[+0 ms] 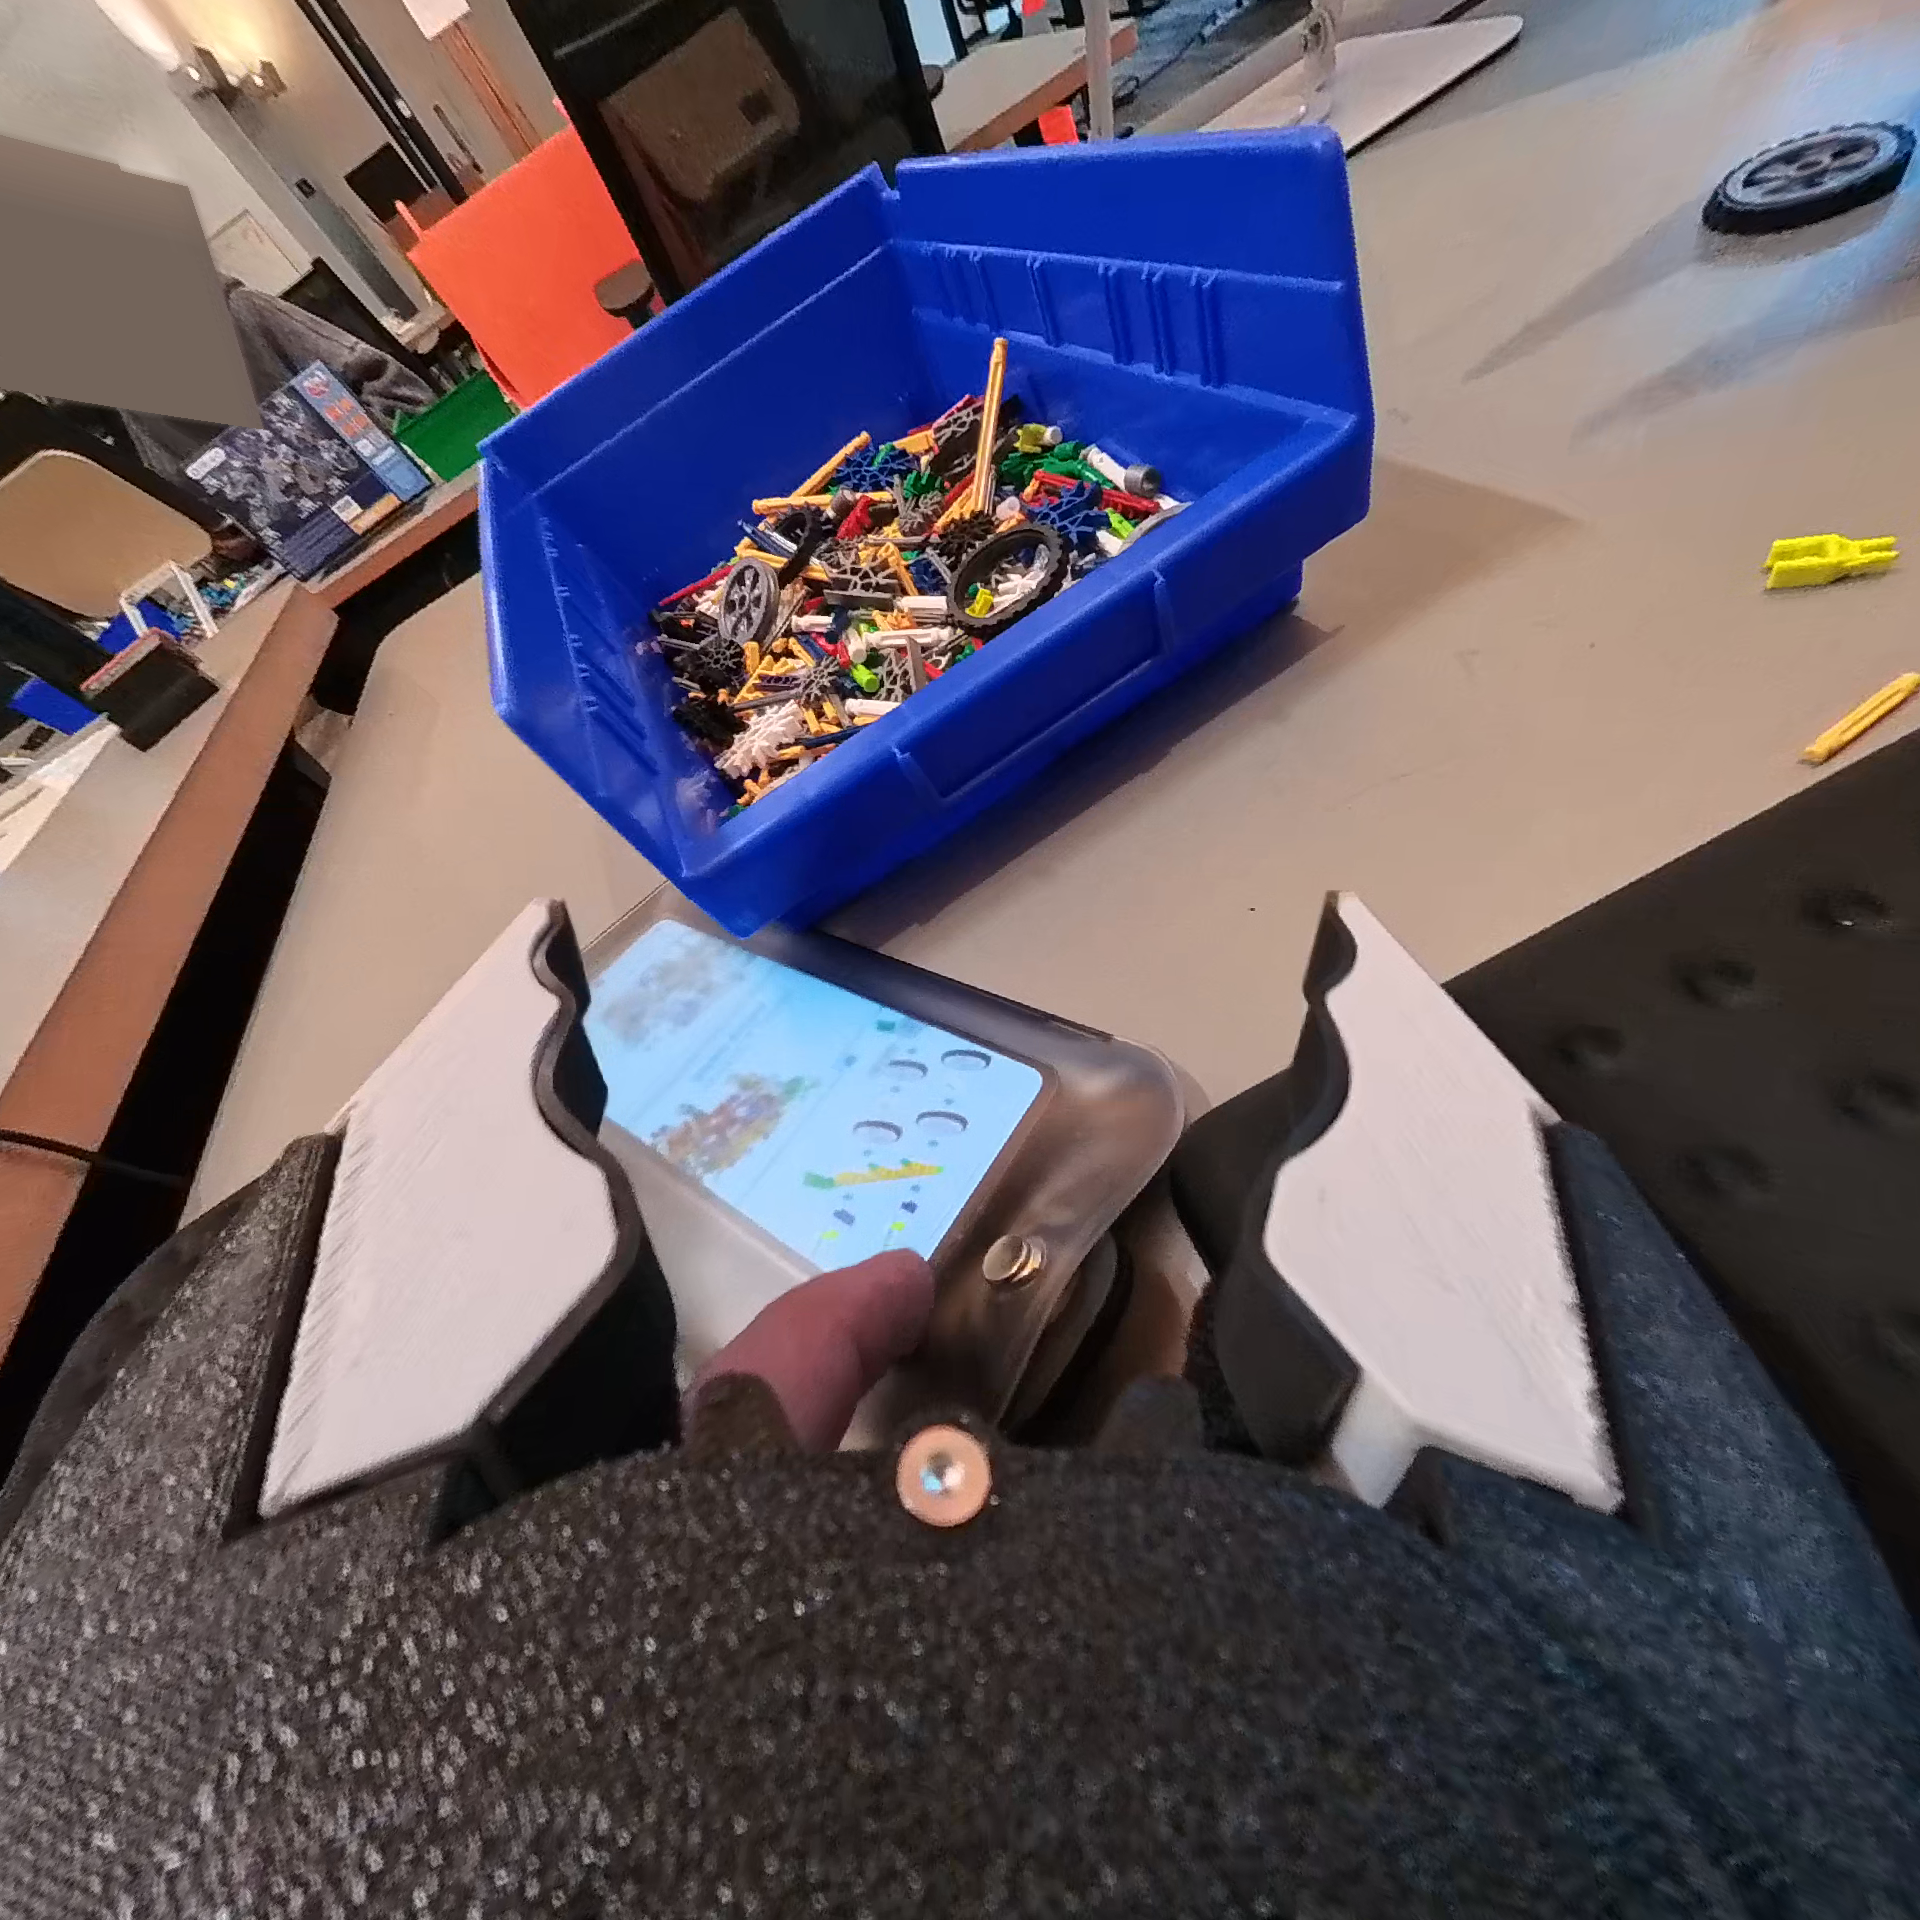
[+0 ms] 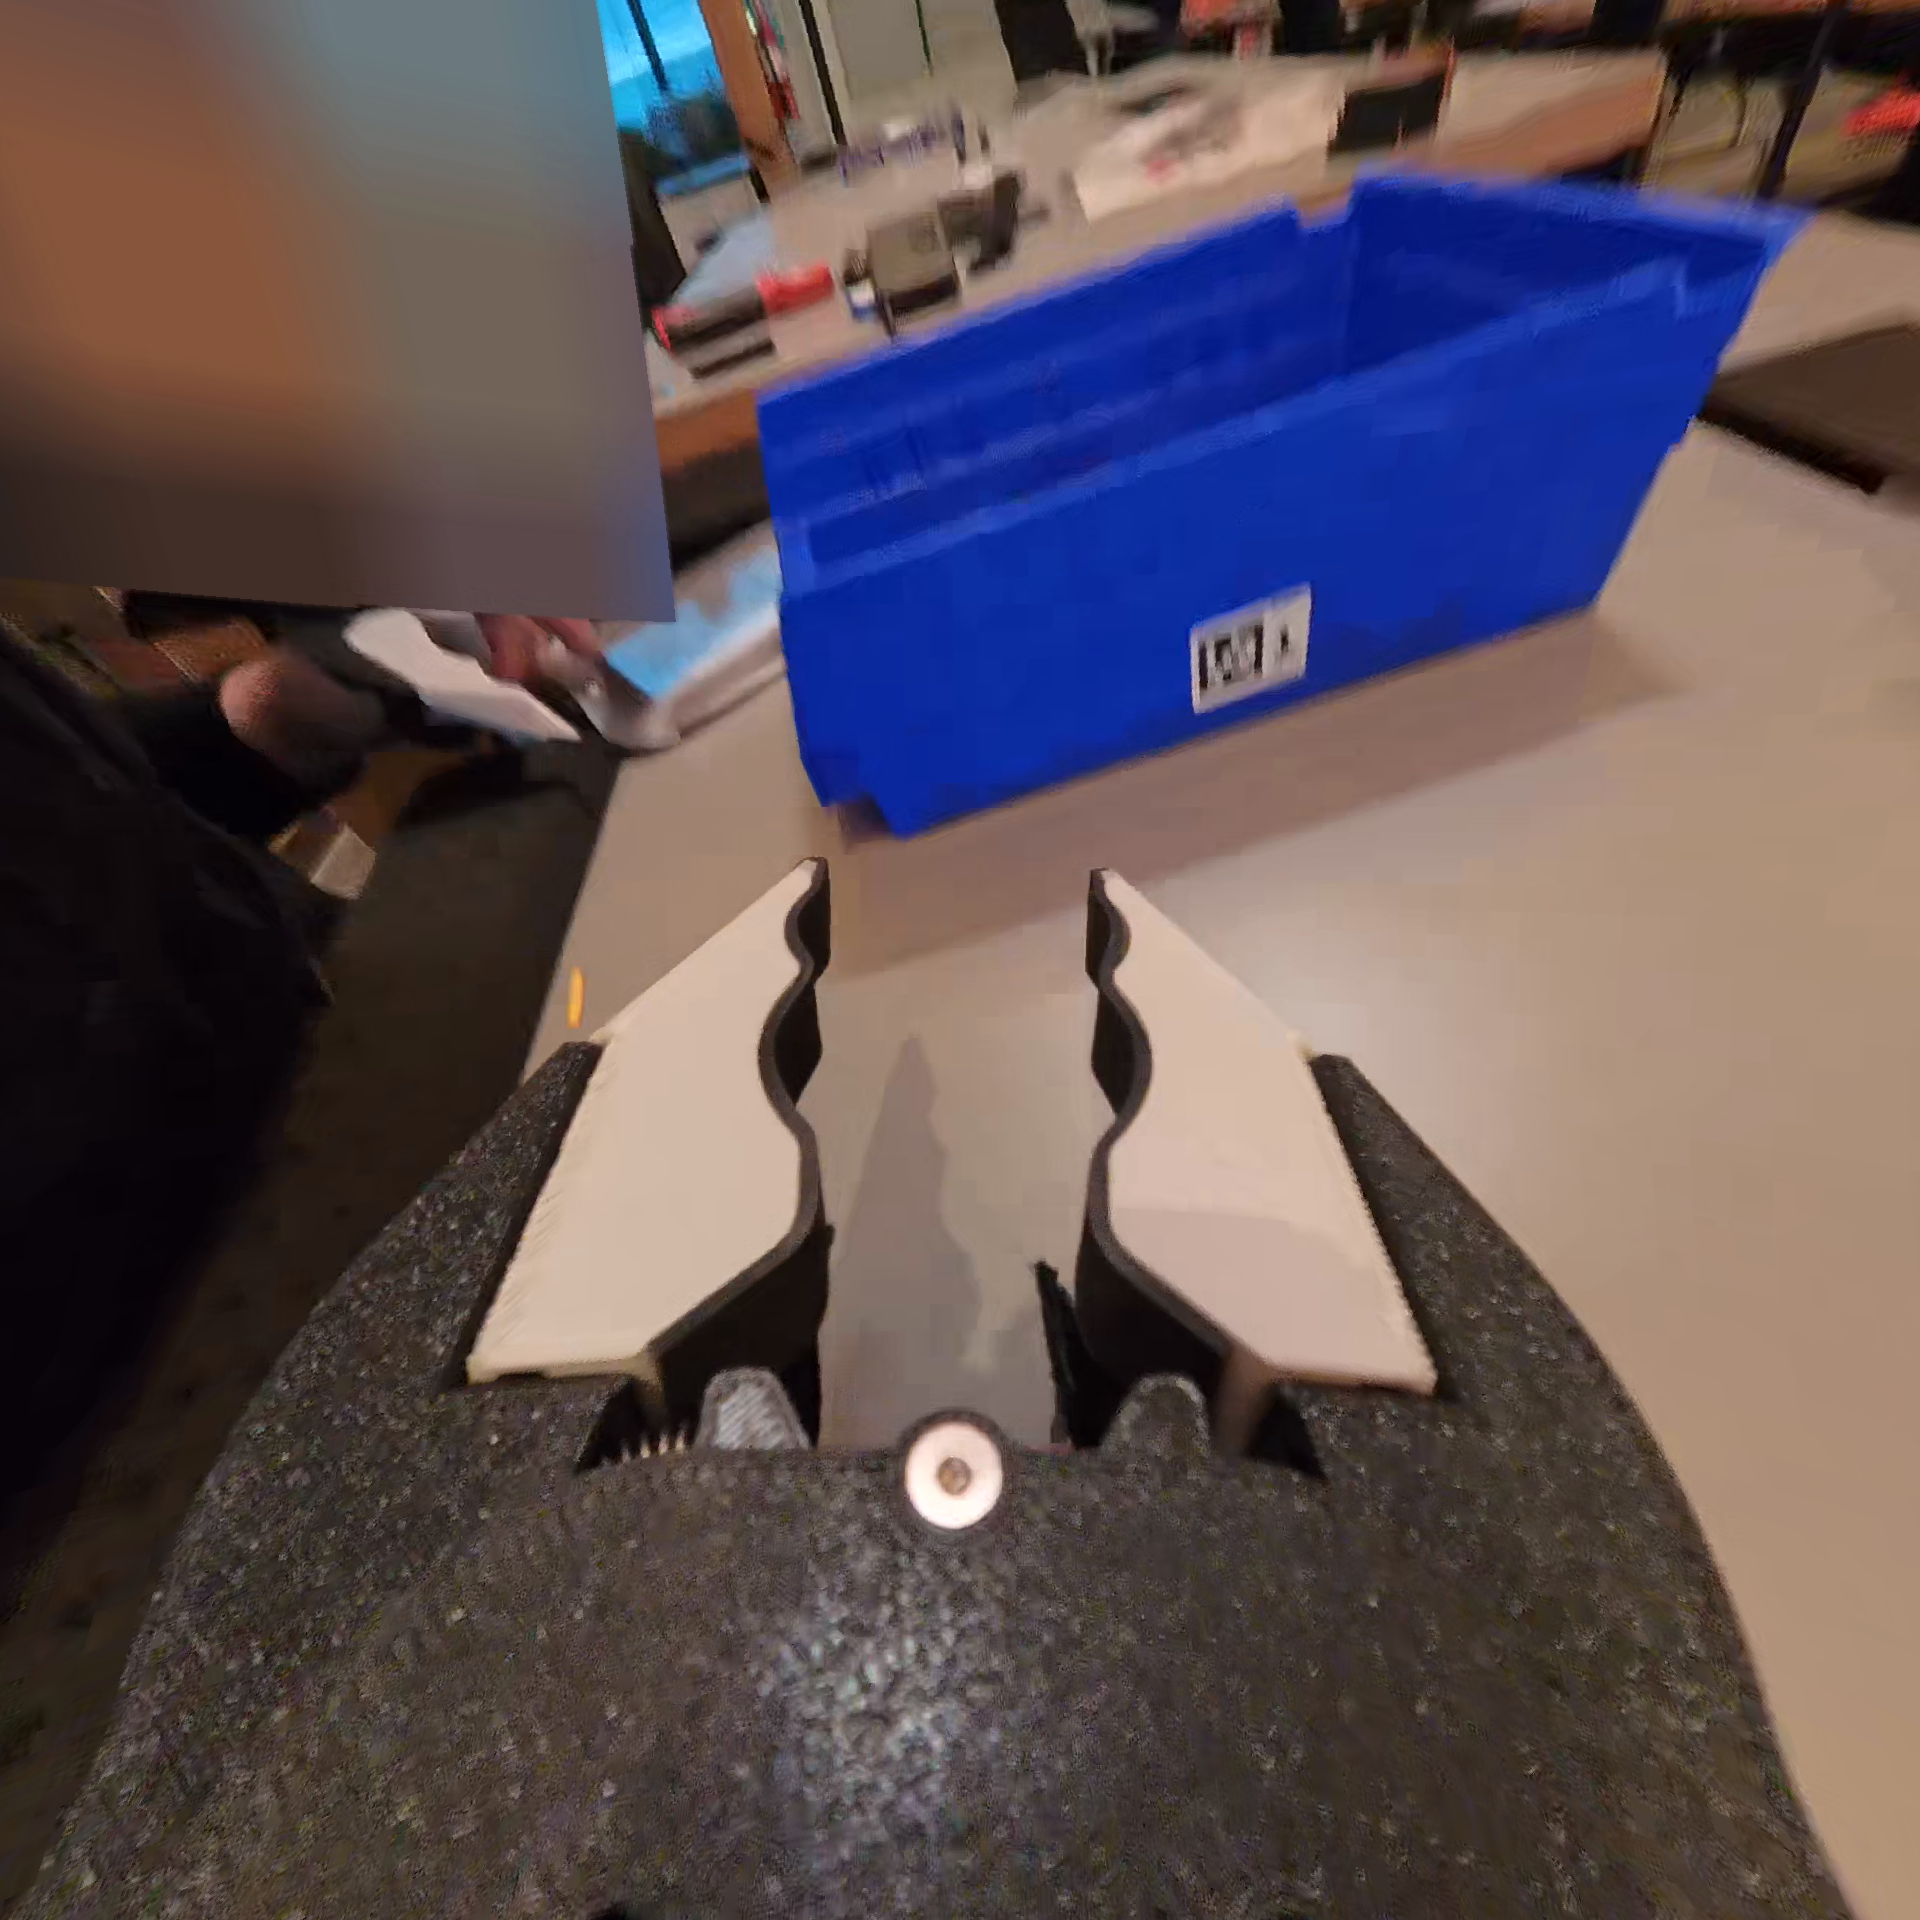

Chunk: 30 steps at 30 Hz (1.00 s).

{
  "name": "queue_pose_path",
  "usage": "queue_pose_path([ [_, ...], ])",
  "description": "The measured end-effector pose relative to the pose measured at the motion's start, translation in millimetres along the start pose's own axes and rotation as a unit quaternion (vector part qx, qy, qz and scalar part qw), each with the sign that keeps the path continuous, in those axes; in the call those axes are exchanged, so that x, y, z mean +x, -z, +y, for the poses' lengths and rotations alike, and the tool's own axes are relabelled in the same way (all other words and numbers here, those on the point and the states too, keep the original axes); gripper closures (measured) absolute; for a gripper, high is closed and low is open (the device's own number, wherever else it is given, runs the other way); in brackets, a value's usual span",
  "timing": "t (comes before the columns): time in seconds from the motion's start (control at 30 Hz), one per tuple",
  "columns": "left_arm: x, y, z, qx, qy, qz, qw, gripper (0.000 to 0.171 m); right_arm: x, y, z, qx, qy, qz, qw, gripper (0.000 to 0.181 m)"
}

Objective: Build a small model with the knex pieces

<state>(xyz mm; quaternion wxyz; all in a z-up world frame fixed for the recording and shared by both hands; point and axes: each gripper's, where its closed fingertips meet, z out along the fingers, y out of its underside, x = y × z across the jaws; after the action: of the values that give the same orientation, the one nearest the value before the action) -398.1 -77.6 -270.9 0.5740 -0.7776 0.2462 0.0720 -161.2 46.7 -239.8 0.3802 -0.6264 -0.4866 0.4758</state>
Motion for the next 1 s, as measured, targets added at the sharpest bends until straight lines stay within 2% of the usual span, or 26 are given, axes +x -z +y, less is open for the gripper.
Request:
queue_pose_path([
  [0.13,-2,1,-3,0.008,0.006,-0.009,1.000,0.039,1,-17,-41,-0.022,0.089,0.057,0.994,0.132],
  [0.23,-5,1,-3,0.011,0.007,-0.018,1.000,0.040,-12,-44,-67,-0.043,0.132,0.040,0.989,0.132],
  [0.37,-6,2,-4,0.015,0.009,-0.024,1.000,0.041,-16,-78,-78,-0.087,0.201,0.035,0.975,0.132],
  [0.5,-9,4,-7,0.022,0.018,-0.031,0.999,0.046,-14,-93,-88,-0.100,0.229,0.029,0.968,0.133],
  [0.6,-17,9,-18,0.028,0.007,-0.043,0.999,0.056,-15,-88,-91,-0.093,0.235,0.031,0.967,0.133],
  [0.73,-40,4,-57,0.048,-0.006,-0.053,0.997,0.078,-16,-67,-86,-0.078,0.228,0.031,0.970,0.133],
  [0.83,-50,-20,-75,0.005,-0.037,-0.027,0.999,0.103,-7,-53,-82,-0.076,0.214,0.035,0.973,0.133],
  [1.0,-61,-72,-101,-0.076,-0.051,0.037,0.995,0.126,11,-39,-82,-0.068,0.202,0.045,0.976,0.133],
])
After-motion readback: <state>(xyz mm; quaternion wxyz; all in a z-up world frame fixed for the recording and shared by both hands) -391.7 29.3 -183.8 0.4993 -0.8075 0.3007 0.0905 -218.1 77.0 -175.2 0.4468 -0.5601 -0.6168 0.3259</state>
